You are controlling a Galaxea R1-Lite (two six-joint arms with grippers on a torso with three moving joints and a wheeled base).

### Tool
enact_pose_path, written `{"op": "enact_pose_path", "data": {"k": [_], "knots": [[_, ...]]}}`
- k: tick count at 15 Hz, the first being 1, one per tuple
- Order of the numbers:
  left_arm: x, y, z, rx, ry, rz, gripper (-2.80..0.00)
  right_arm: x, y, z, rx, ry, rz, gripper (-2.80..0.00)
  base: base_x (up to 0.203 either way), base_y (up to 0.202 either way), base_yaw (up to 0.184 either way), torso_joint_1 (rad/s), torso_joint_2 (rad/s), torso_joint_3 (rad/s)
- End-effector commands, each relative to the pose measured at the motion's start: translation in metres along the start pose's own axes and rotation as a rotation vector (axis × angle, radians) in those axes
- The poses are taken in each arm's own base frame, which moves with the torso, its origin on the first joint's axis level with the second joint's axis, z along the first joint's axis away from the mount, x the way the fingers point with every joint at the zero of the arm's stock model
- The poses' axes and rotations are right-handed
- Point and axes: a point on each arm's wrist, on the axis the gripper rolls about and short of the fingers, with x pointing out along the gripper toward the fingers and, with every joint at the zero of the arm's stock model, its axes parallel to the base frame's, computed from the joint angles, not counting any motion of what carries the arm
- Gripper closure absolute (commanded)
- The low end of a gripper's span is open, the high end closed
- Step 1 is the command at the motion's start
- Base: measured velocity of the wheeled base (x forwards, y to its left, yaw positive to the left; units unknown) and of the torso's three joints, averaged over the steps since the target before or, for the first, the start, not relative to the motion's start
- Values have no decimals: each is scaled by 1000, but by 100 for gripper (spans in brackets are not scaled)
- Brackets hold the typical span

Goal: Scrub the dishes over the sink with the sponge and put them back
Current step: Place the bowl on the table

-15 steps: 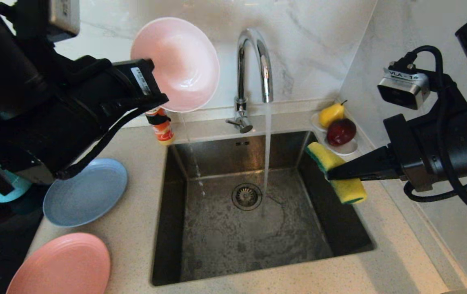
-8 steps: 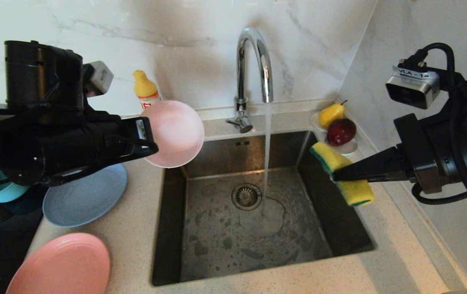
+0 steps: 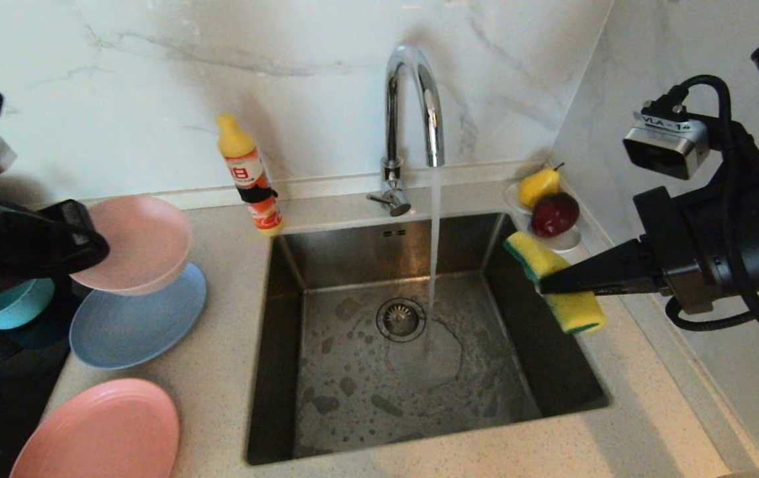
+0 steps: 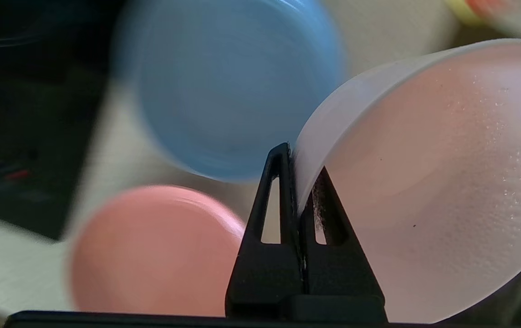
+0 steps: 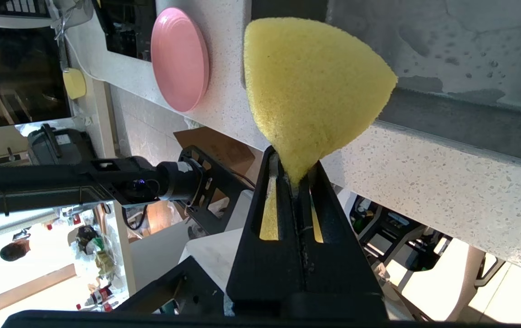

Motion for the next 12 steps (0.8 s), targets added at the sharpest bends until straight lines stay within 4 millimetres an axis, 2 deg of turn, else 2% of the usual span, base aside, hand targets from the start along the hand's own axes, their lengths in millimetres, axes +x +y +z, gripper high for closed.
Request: {"op": "enact_pose_path", "data": {"k": [1, 4, 7, 9, 12], "knots": [[-15, 43, 16, -131, -58, 72, 0, 6, -3, 2, 13, 12, -10, 0, 0, 0, 0, 0, 0, 0], [-25, 94, 25, -289, -86, 169, 0, 7, -4, 2, 14, 16, -15, 0, 0, 0, 0, 0, 0, 0], [-26, 135, 17, -417, -65, 240, 0, 11, -6, 2, 20, 27, -21, 0, 0, 0, 0, 0, 0, 0], [-16, 162, 6, -496, -16, 316, 0, 13, -7, 3, 19, 29, -22, 0, 0, 0, 0, 0, 0, 0], [13, 204, -12, -582, 48, 410, 0, 21, -11, 5, 29, 42, -34, 0, 0, 0, 0, 0, 0, 0]]}}
